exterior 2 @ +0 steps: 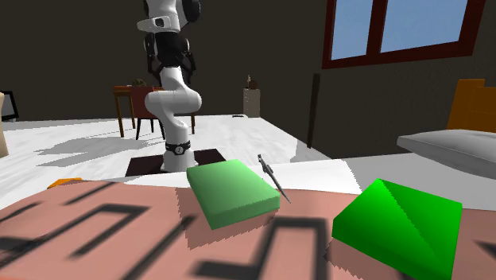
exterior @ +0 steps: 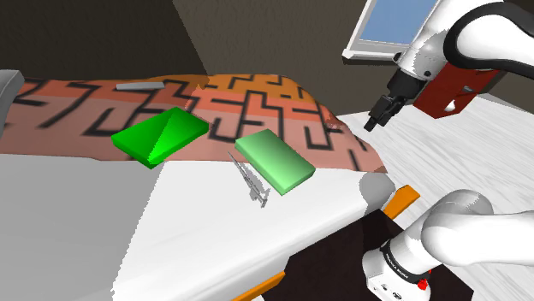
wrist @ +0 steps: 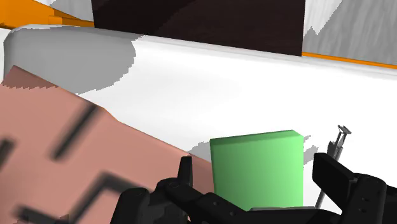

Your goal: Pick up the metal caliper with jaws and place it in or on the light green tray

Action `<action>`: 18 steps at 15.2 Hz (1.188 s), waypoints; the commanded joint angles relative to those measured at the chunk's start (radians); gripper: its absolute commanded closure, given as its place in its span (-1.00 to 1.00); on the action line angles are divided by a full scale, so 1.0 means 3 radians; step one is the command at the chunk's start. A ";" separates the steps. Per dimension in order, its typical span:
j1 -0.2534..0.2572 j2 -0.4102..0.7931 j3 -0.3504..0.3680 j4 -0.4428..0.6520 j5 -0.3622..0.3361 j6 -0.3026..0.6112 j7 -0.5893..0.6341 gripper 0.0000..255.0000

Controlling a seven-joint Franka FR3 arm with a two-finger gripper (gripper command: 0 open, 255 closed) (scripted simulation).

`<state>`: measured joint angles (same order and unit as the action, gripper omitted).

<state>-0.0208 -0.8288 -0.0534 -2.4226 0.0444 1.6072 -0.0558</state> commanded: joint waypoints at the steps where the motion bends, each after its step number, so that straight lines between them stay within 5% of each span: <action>1: 0.0000 0.0000 0.0000 0.0000 0.0000 0.0000 0.0000 -1.00; 18: 0.0270 0.1667 0.0758 0.0156 0.0477 0.1358 0.0893 -1.00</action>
<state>0.0570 -0.3697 0.1620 -2.3935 0.1846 1.9929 0.1957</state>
